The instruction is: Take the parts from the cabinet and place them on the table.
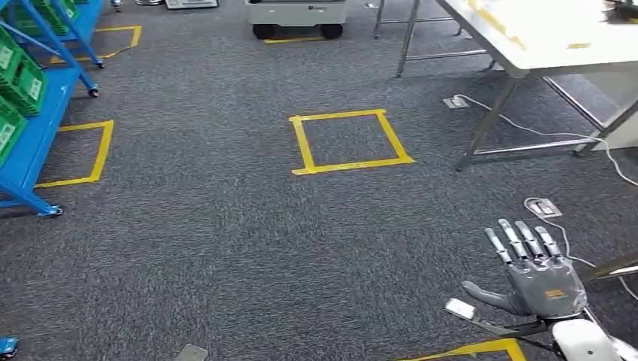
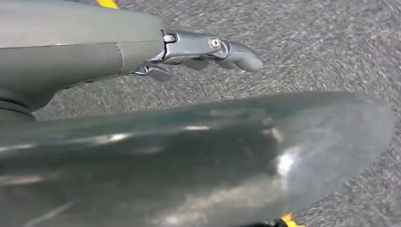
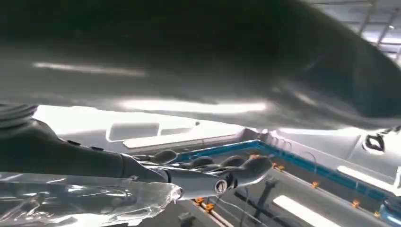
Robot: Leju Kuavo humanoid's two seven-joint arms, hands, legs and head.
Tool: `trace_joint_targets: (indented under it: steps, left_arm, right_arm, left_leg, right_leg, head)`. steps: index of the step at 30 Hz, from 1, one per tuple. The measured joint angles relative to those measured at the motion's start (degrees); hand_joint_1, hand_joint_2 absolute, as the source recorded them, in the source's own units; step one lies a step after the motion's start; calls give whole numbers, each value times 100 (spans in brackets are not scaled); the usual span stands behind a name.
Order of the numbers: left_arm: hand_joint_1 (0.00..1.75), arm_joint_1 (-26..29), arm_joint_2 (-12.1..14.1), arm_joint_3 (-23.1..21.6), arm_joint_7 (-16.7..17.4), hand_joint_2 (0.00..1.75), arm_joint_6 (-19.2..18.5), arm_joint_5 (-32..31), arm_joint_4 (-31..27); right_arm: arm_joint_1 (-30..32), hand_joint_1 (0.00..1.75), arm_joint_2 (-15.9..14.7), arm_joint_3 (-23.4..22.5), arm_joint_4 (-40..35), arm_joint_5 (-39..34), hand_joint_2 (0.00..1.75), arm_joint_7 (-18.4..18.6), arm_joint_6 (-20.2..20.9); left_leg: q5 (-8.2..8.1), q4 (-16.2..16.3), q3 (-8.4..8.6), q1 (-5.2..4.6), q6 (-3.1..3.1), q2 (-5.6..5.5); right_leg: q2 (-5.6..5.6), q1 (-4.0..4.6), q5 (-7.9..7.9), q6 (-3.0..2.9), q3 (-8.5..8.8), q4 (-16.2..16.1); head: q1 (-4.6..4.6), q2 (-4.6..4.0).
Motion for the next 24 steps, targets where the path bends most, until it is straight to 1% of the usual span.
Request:
trace_joint_targets:
  steps: [1,3,4,5,6,7,8,9,10,11,12,13,14,15,16,18,19,20,21,22,23,24]
  left_arm:
    - [0,4,2,0,0,0,0,0,0]
    - [0,44,4,0,0,0,0,0,0]
    - [0,57,9,0,0,0,0,0,0]
    - [0,66,4,0,0,0,2,0,0]
    - [0,55,2,0,0,0,0,0,0]
    - [0,37,2,0,0,0,0,0,0]
    - [0,26,0,0,0,0,0,0,0]
    - [0,25,0,0,0,0,0,0,0]
    - [0,31,-2,0,0,0,0,0,0]
    - [0,40,-7,0,0,0,0,0,0]
    - [0,42,-7,0,0,0,0,0,0]
    - [0,41,-4,0,0,0,0,0,0]
    - [0,37,-2,0,0,0,2,0,0]
    - [0,21,-2,0,0,0,2,0,0]
    - [0,3,-9,0,0,0,2,0,0]
    - [0,19,-7,0,0,0,2,0,0]
    - [0,28,-7,0,0,0,2,0,0]
    - [0,43,-9,2,0,0,2,0,0]
    - [0,37,-7,2,0,0,4,0,0]
    - [0,19,-7,4,0,0,4,0,0]
    - [0,5,-13,4,0,0,2,0,0]
    - [0,6,-20,4,0,0,2,0,0]
  right_arm:
    - [18,0,-2,-11,-9,2,0,-2,0]
    - [16,0,-2,-26,-24,2,0,-7,0]
    - [12,0,-2,-37,-33,2,0,-7,0]
    - [3,0,-7,-42,-50,2,0,-7,0]
    - [15,0,-7,-42,-74,2,0,-7,0]
    - [29,0,-7,-44,-79,4,0,-7,0]
    - [42,0,-7,-48,-76,4,0,-7,0]
    - [45,0,-7,-46,-76,4,0,-7,0]
    - [45,0,-7,-46,-76,4,0,-7,0]
    - [44,0,-7,-44,-76,4,0,-7,0]
    - [41,0,-7,-48,-76,4,0,-7,0]
    - [40,0,-7,-48,-83,4,0,-7,0]
    - [38,0,-7,-52,-92,4,0,-7,0]
    - [43,0,-7,-57,-92,4,0,-7,0]
    - [45,0,-7,-68,-92,4,0,-6,2]
    - [31,0,-7,-68,-98,4,0,-9,0]
    - [26,0,-7,-68,-107,4,0,-7,2]
    - [19,0,-7,-79,-116,4,0,-9,0]
    - [22,0,-7,-81,-122,4,0,-7,-2]
    - [29,0,-11,-85,-120,2,0,-2,-2]
    - [42,0,-11,-83,-118,2,0,0,0]
    - [55,0,-11,-74,-118,2,0,-2,0]
  left_leg:
    - [30,-16,-33,5,-29,-60]
    - [89,-60,-61,43,-115,-183]
    - [86,-51,-78,44,-136,-245]
    - [-10,31,-106,20,-153,23]
    - [-215,317,-239,3,-179,325]
    - [-444,740,-440,8,-202,491]
    - [-663,1236,-673,19,-210,574]
    - [-793,1616,-852,23,-212,599]
    - [-796,1762,-918,25,-207,601]
    - [-700,1688,-867,25,-201,601]
    - [-451,1316,-670,23,-183,618]
    - [-210,826,-401,12,-162,689]
    - [-18,317,-112,-13,-130,874]
    - [-85,9,53,-90,-125,1197]
    - [-66,-32,43,-75,-69,1114]
    - [-61,-34,13,-101,-37,978]
    - [-45,-64,19,-98,-4,904]
    - [-12,-106,57,-35,43,837]
    - [-10,-108,58,-21,70,774]
    - [-6,-108,56,-13,86,712]
    - [-4,-108,52,-8,90,626]
    - [-8,-106,52,-8,96,548]
  right_leg:
    - [-91,17,20,-78,49,18]
    - [-200,58,41,-152,19,42]
    - [-274,34,65,-194,27,7]
    - [-349,43,74,-229,44,-5]
    - [-418,55,69,-275,43,-9]
    - [-500,78,65,-293,40,-9]
    - [-595,100,56,-310,38,-9]
    - [-677,114,51,-319,36,-8]
    - [-756,121,46,-326,40,-8]
    - [-822,128,42,-330,45,-8]
    - [-911,135,36,-331,55,-7]
    - [-976,138,26,-324,74,-7]
    - [-1034,141,9,-312,99,-7]
    - [-1092,177,-21,-279,113,-4]
    - [-1139,192,-32,-257,107,13]
    - [-1284,190,-32,-229,142,-24]
    - [-1353,188,-45,-198,170,-33]
    - [-1169,156,-110,-142,132,8]
    - [-831,144,-258,-130,57,235]
    - [-663,140,-434,-118,-106,580]
    - [-564,134,-692,-97,-384,1153]
    - [-550,133,-871,-84,-642,1649]
  head:
    - [-13,0]
    - [-11,0]
    - [-11,0]
    - [-17,0]
    - [-72,0]
    - [-81,0]
    - [-74,0]
    - [-81,0]
    - [-76,0]
    - [-76,0]
    - [-77,0]
    - [-77,0]
    - [-81,0]
    - [-81,0]
    - [-75,0]
    - [-72,0]
    - [-74,0]
    - [-72,0]
    - [-55,0]
    - [-35,0]
    - [-11,0]
    - [-7,0]
